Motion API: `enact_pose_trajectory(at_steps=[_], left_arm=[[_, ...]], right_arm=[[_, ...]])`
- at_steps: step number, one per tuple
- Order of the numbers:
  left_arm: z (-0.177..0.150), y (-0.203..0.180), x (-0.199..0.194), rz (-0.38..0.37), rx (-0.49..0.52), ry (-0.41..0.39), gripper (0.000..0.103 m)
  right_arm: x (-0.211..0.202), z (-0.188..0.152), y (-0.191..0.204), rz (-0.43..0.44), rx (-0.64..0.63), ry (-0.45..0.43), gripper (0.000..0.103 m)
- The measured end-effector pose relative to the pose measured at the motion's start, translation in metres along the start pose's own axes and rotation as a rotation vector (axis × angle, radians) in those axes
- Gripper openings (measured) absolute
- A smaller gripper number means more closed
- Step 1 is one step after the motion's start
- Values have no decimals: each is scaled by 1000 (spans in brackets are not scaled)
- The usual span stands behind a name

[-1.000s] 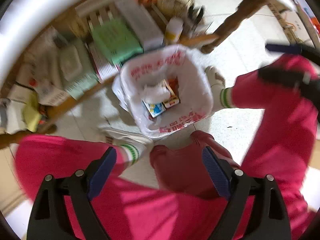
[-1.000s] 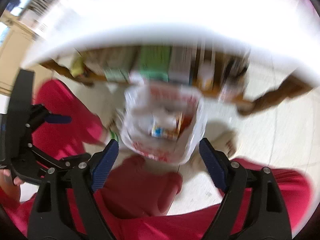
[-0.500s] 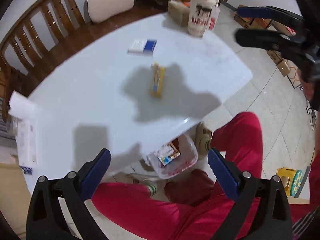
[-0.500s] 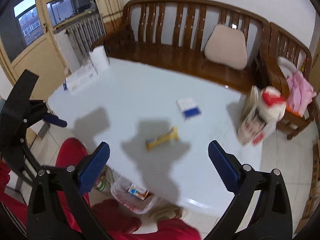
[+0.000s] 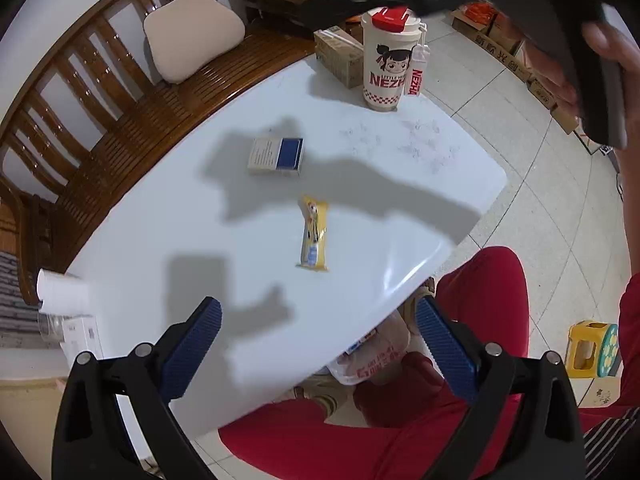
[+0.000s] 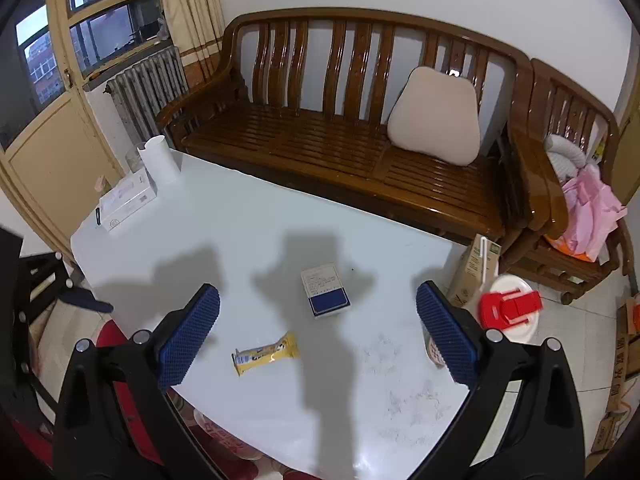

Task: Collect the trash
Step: 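Raise both tools back over the table toward the snack bar and card box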

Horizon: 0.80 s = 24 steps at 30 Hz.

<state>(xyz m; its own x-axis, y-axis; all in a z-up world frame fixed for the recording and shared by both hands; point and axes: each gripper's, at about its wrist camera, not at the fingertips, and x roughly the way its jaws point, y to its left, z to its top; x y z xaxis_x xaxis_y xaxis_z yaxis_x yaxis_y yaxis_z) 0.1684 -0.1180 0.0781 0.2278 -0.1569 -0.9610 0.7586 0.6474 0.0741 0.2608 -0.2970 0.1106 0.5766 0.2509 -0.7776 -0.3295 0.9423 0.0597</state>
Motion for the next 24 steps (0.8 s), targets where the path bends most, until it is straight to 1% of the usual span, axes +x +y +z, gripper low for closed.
enact_pose_trajectory(at_steps=[3, 5, 8, 10, 12, 14, 16, 18, 19, 22, 24], left_arm=[[5, 1, 16, 29, 9, -3, 95], [8, 0, 32, 61, 23, 7, 95], [14, -1, 56, 73, 50, 16, 95], [19, -1, 77, 58, 58, 40, 95], [22, 0, 92, 33, 54, 51, 95], [23, 3, 107, 9, 42, 54, 95], [24, 9, 123, -23, 22, 57, 95], [26, 15, 142, -45, -9, 76, 95], [26, 16, 149, -46, -16, 86, 95], [26, 21, 173, -51, -38, 123, 95], [26, 23, 183, -43, -50, 129, 95]], right_arm=[[16, 4, -6, 2, 1, 18, 96], [34, 5, -10, 5, 2, 45, 96], [62, 4, -16, 13, 5, 89, 96], [85, 2, -20, 15, 6, 126, 96], [102, -1, -23, 16, 5, 157, 96], [128, -3, -28, 18, 4, 205, 96], [150, -5, -32, 8, 1, 242, 96], [175, -8, -34, -1, -6, 290, 96], [191, -10, -33, -5, -12, 321, 96], [220, -15, -30, 16, -31, 381, 96], [236, -16, -26, 14, -44, 411, 96]])
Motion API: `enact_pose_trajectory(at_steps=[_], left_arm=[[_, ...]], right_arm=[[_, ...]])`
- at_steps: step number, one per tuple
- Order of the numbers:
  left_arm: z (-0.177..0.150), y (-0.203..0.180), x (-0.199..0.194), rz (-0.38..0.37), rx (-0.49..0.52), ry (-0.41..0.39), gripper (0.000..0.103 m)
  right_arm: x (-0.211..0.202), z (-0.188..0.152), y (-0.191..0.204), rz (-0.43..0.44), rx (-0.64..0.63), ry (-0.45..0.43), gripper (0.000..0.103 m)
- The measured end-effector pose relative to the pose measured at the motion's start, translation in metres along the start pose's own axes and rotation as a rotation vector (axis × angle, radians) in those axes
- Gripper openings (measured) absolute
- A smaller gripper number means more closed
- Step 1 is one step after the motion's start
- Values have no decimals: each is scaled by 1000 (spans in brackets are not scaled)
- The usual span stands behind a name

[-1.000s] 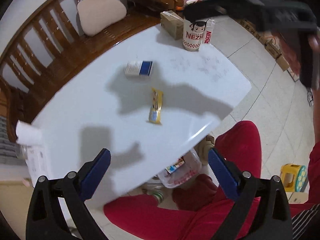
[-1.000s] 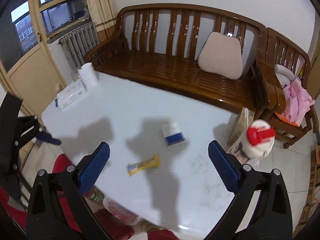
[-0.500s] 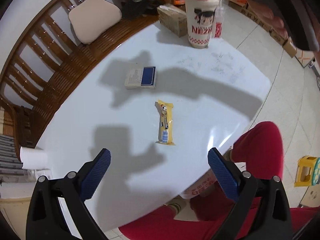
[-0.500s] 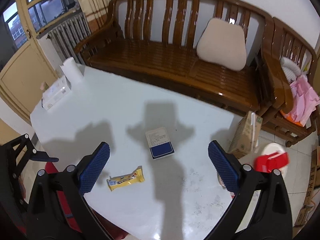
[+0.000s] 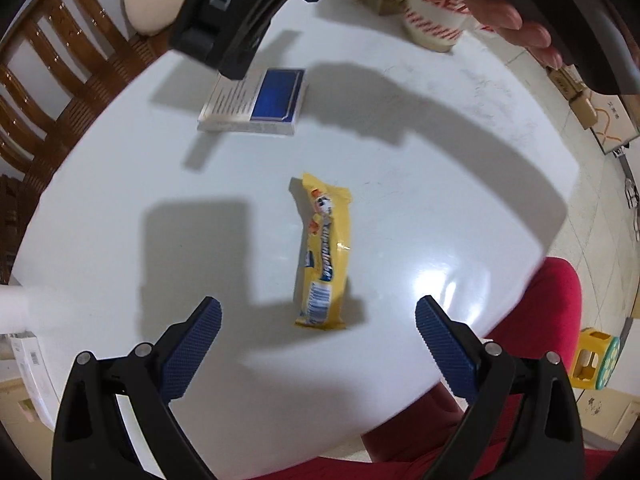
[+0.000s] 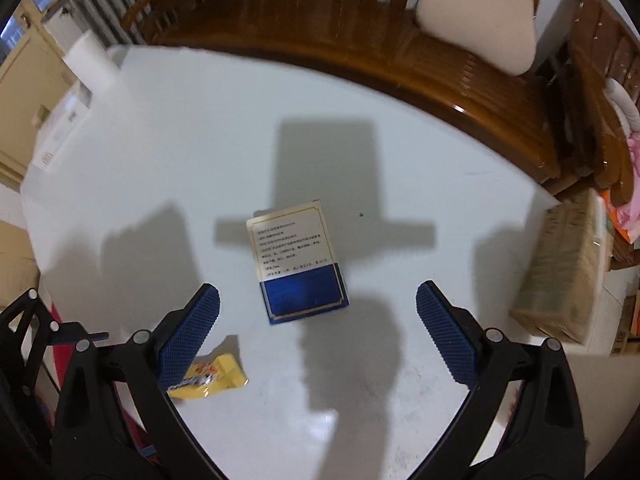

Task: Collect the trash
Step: 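Raise both tools back over the table toward the snack bar and card box, then grasp the yellow snack bar with the left tool while the right tool grasps the blue-white card box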

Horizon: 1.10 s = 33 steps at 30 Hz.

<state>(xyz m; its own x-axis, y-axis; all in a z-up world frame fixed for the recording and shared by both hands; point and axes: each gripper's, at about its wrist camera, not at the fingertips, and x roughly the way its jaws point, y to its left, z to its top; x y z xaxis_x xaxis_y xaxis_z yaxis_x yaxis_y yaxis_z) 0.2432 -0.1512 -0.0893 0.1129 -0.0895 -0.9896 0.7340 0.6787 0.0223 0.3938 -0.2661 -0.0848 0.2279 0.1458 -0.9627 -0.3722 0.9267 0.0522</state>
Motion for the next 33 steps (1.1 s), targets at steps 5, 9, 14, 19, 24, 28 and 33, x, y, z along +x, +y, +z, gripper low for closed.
enact_pose_trajectory(at_steps=[5, 9, 14, 19, 24, 28, 33], left_arm=[[0, 1, 18, 8, 3, 12, 95], [3, 0, 29, 19, 23, 13, 95], [11, 0, 41, 11, 20, 16, 95], [14, 2, 49, 14, 22, 16, 93], [18, 2, 57, 8, 20, 37, 83], [23, 8, 59, -13, 0, 38, 79], [33, 15, 60, -38, -10, 40, 75]], right_arm=[[30, 7, 13, -26, -46, 48, 96], [44, 9, 22, -37, -76, 67, 96], [55, 8, 29, -39, -90, 78, 96], [62, 7, 32, -43, -96, 95, 96], [69, 15, 29, -57, -104, 104, 95], [75, 15, 27, -60, -103, 113, 87], [74, 17, 26, -27, -98, 100, 76]])
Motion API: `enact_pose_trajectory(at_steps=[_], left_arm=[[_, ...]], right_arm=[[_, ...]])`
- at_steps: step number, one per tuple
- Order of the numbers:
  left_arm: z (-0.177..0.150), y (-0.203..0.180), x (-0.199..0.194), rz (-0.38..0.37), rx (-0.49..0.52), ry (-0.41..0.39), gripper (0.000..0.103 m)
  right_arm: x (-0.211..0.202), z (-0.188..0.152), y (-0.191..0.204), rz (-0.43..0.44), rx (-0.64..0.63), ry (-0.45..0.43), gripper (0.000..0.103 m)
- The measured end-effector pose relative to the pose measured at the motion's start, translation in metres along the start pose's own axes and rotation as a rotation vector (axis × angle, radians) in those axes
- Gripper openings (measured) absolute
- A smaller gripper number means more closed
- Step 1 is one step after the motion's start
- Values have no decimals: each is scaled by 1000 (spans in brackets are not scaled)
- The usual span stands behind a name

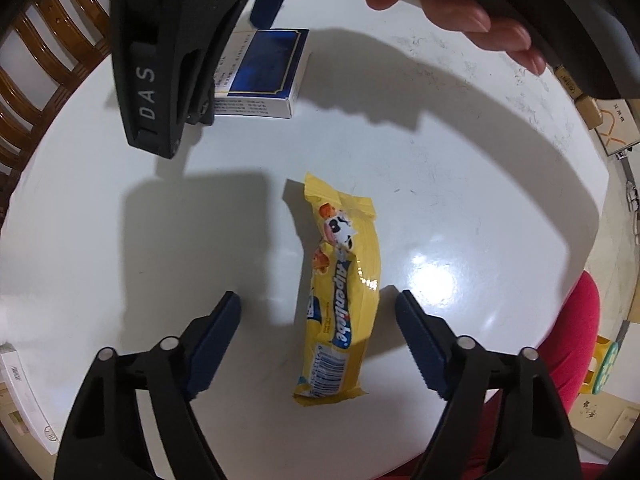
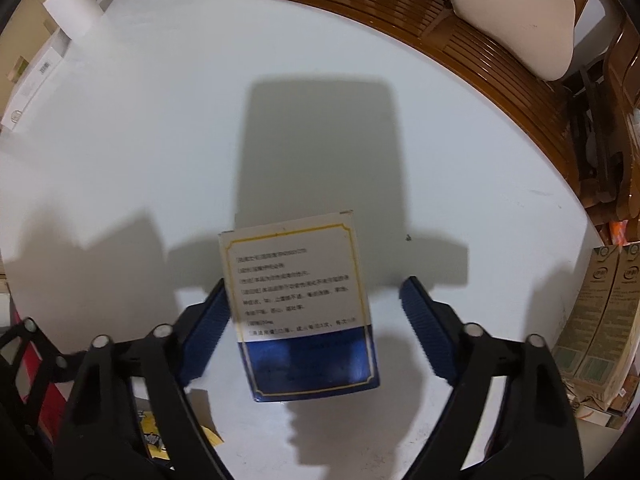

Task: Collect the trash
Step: 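Grasp the yellow snack bar with the left tool while the right tool grasps the blue-white card box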

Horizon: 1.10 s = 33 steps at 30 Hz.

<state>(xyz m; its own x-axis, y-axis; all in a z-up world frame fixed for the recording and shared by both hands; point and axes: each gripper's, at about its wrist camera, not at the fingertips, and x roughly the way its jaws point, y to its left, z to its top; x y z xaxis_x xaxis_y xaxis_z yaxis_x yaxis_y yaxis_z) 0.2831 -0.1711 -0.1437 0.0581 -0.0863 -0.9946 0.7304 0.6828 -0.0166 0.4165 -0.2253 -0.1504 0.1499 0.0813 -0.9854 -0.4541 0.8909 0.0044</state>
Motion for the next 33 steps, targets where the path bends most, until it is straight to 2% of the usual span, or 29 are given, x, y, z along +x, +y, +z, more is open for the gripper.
enact_pose_trajectory(at_steps=[3, 9, 13, 16, 19, 23, 26, 29, 33], left_arm=[[5, -3, 2, 0, 1, 2, 70], [-1, -1, -3, 0, 0, 9, 53], [2, -1, -14, -2, -22, 18, 25], [1, 4, -17, -17, -53, 27, 17], [-1, 11, -18, -42, -87, 26, 15], [-6, 16, -19, -34, -103, 11, 15], [-16, 20, -22, -32, -119, -14, 15], [-26, 30, -29, -78, -154, -46, 15], [-36, 44, -40, -67, -202, -80, 13]], right_arm=[[1, 6, 1, 6, -17, -8, 66], [-1, 4, 4, 4, -10, -9, 63], [0, 3, 3, -3, 7, -19, 63], [0, 2, 3, -7, 16, -22, 62], [1, 3, 3, -17, 27, -23, 62], [1, 2, 4, -31, 43, -25, 62], [-2, 0, 6, -43, 59, -30, 62], [-12, -6, 9, -45, 74, -46, 62], [-29, -14, 16, -72, 71, -80, 62]])
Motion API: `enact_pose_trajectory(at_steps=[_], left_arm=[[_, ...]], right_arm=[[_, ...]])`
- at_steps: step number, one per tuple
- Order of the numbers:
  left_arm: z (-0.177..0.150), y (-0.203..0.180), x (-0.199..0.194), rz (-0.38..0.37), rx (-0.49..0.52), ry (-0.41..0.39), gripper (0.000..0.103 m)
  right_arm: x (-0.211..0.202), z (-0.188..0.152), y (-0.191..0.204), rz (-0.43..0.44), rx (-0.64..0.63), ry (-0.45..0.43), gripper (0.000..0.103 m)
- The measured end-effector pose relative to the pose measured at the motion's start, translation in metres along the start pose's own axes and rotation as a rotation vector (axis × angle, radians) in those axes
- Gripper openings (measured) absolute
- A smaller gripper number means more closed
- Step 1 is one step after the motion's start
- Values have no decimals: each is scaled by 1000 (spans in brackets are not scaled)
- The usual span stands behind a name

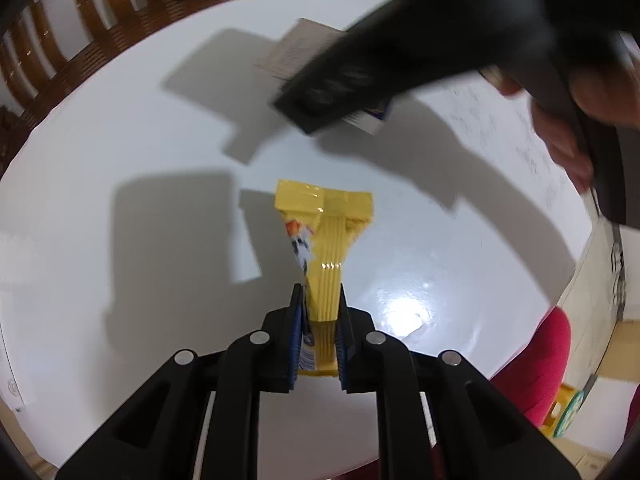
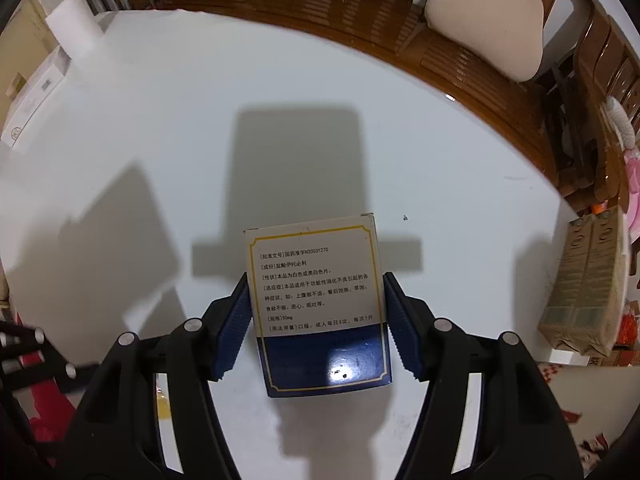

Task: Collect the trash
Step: 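Grasp the yellow snack bar with the left tool while the right tool grasps the blue-white card box, then carry the snack bar and card box down toward the white trash bag under the table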

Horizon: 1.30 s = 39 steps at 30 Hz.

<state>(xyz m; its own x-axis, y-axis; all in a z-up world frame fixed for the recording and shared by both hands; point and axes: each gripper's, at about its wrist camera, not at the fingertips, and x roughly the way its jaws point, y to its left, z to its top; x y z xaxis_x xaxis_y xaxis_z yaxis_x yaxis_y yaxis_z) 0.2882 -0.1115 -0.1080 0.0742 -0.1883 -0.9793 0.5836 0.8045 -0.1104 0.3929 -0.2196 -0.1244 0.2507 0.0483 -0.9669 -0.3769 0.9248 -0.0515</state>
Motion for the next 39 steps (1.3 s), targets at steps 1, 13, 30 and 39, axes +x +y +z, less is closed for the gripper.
enact_pose_trajectory(at_steps=[1, 13, 30, 39], left_arm=[[1, -2, -1, -12, -16, -3, 13], [-39, 17, -49, 9, -62, -108, 11], [-115, 5, -123, 103, -80, -272, 11], [-170, -10, -118, 89, -88, -282, 11]], right_arm=[[-6, -2, 1, -1, 6, -11, 62], [-74, -24, 17, -50, 37, -122, 62], [-174, -103, 97, -62, 41, -271, 62], [-180, -157, 148, -48, 19, -272, 62]])
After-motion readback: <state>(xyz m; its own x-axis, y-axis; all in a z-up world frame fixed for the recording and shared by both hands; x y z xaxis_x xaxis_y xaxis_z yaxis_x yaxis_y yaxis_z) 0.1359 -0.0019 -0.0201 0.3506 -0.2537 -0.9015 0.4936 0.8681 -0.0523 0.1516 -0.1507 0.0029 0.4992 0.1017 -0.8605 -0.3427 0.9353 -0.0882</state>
